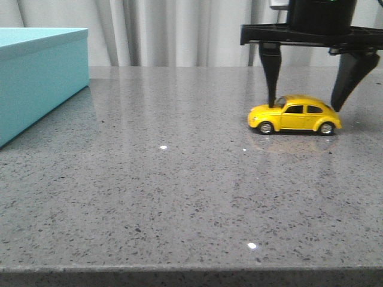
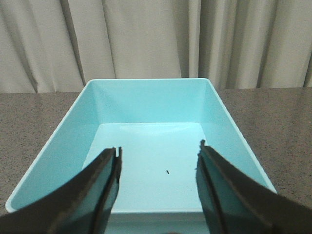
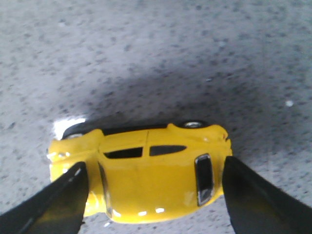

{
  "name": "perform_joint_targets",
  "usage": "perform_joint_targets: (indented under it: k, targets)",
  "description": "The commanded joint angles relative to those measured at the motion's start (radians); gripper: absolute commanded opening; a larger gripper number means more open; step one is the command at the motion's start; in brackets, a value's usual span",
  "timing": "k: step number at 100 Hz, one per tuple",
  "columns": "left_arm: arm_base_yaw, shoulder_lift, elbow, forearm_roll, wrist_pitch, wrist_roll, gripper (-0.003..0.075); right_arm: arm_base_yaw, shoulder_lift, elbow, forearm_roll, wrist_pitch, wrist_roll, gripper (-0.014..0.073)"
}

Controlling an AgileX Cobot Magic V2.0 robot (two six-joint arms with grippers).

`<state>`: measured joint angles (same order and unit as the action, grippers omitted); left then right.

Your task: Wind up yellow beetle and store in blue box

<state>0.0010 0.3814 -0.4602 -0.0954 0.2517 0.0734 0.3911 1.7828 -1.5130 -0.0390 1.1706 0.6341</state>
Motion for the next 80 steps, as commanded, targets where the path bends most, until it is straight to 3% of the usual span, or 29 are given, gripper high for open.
perform_joint_targets:
  k: [1,35,80]
  targets:
    - [-0.009,0.015,-0.037,-0.005,-0.086,-0.008,0.0355,-0.037,-0.023,0.009,-0.11,0.027,-0.019,0.0562]
    - [-0.009,0.015,-0.037,-0.005,-0.086,-0.008,0.0355,-0.075,-0.062,0.002,-0.116,0.009,-0.062,0.0562]
    - [-0.009,0.015,-0.037,-0.005,-0.086,-0.008,0.0355,-0.05,-0.444,-0.045,-0.098,-0.078,-0.091,0.0562]
